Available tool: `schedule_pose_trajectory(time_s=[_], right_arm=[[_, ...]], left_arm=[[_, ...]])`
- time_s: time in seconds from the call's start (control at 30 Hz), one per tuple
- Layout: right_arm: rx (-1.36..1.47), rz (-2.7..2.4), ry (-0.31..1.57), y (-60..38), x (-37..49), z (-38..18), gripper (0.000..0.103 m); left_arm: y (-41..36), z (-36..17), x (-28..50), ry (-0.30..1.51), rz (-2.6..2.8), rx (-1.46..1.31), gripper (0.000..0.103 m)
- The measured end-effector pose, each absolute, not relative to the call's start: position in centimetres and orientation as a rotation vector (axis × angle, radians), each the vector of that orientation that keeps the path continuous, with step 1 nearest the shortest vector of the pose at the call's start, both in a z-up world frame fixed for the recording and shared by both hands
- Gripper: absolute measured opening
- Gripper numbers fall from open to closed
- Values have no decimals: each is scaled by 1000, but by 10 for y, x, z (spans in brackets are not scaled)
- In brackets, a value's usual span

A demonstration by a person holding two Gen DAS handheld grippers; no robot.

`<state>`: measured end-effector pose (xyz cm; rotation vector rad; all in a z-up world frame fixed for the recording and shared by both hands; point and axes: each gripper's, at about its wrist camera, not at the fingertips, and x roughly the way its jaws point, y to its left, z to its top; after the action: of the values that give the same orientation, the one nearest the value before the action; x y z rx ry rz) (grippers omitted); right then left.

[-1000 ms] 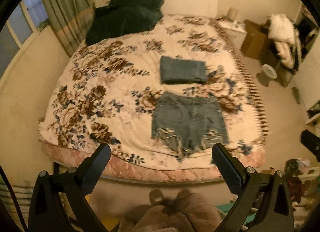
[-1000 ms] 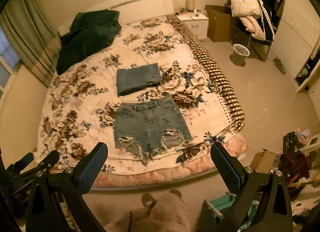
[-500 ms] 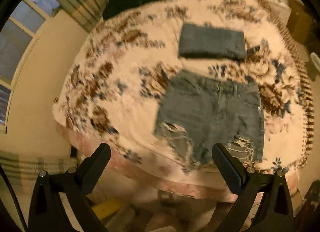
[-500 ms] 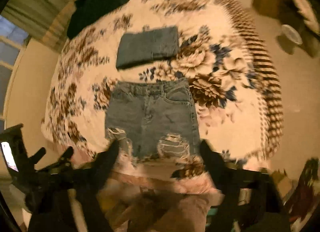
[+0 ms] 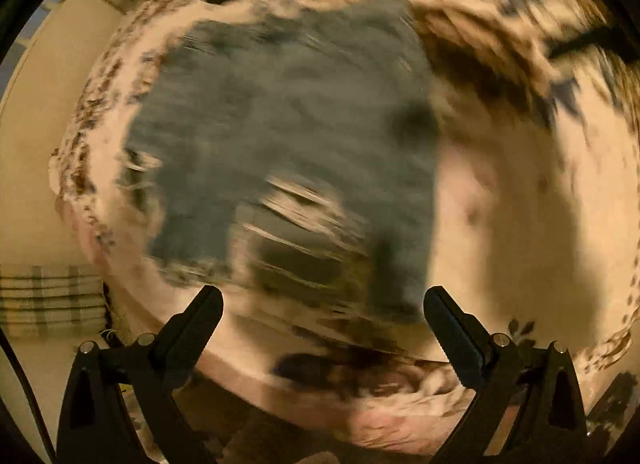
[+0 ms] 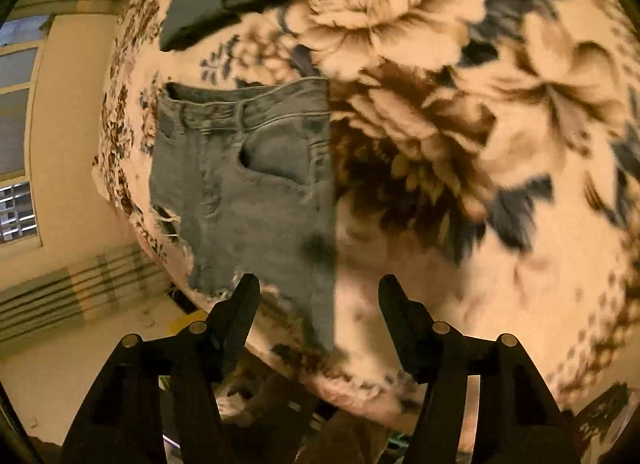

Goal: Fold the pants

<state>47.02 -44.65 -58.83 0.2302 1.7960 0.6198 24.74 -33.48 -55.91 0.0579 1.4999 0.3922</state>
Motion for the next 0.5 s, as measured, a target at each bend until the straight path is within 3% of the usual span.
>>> schedule_pose_trajectory(time_s=[0.3,0.33,0.37,0.4,0.47,0.5], right_arm=[[265,736,1859,-406,512,-677,65],[283,738,1863,-401,515,-684,65],[298,741,1866,-399,518,-690,65],[312,746,1865,-394,519,-695,65],[343,737,1849,-384,520,-701,66],[371,732,1827,-382,520,-700,61]], left_arm=[[-343,-633,263,1538,410,28,99],[-340,-633,264,1528,392,4,90],[-338,-631,265,1515,345,-42,69],[-338,-627,264,1504,292,-85,58],[-339,-618,264,1489,242,-80,27],[-336,-613,265,1481,214,-90,22]])
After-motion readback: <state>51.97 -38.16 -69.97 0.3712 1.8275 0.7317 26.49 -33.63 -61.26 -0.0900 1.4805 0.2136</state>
